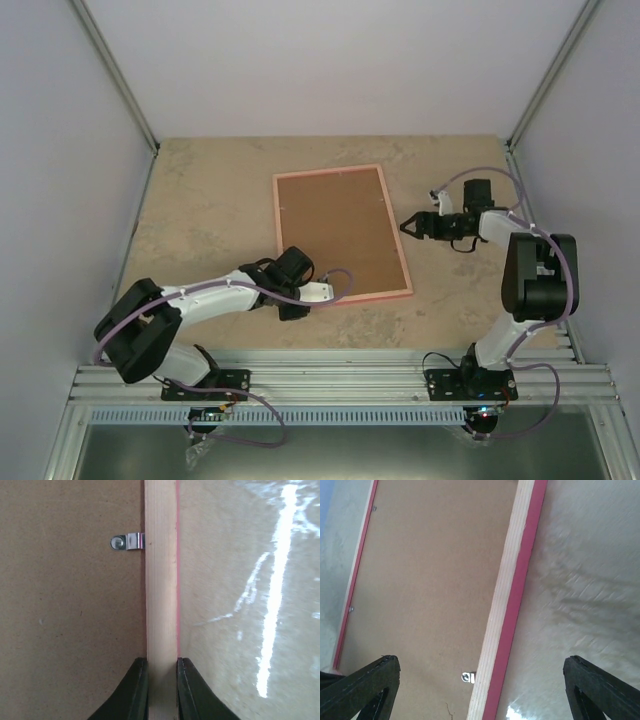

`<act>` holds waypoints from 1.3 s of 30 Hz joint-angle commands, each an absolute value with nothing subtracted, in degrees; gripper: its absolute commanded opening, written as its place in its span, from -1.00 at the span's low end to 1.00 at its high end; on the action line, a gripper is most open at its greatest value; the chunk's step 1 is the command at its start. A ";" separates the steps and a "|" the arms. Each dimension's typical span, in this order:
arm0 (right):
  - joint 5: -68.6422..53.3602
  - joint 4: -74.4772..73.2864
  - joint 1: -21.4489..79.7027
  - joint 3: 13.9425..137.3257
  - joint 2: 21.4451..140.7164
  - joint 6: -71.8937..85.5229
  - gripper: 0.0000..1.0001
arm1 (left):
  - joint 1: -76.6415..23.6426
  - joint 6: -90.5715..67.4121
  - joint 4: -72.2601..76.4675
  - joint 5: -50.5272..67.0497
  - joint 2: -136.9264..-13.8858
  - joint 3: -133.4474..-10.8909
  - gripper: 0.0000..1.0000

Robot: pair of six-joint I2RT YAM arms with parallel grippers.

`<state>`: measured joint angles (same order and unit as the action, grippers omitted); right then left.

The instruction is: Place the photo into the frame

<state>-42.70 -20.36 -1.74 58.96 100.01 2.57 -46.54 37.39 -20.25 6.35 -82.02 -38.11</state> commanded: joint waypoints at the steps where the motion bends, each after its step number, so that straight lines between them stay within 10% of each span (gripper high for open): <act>1: -48.78 -21.81 -1.78 57.28 101.35 2.52 0.82 | -46.49 37.34 -26.74 13.42 -76.29 -41.37 -1.00; 10: -61.61 -15.00 -1.65 54.33 106.94 13.17 0.91 | -46.49 43.74 -30.24 18.97 -66.97 -39.23 -1.00; 18: -72.52 -4.91 1.66 54.95 113.97 25.42 0.61 | -46.49 46.11 -32.08 20.31 -65.91 -39.63 -1.00; 33: -75.25 -0.75 2.29 55.04 111.46 32.30 -0.46 | -46.49 45.20 -27.14 14.42 -64.60 -36.49 -0.98; 39: -74.77 -5.74 1.31 57.95 106.91 30.67 -0.98 | -45.99 41.71 -24.45 8.30 -63.14 -36.77 -0.49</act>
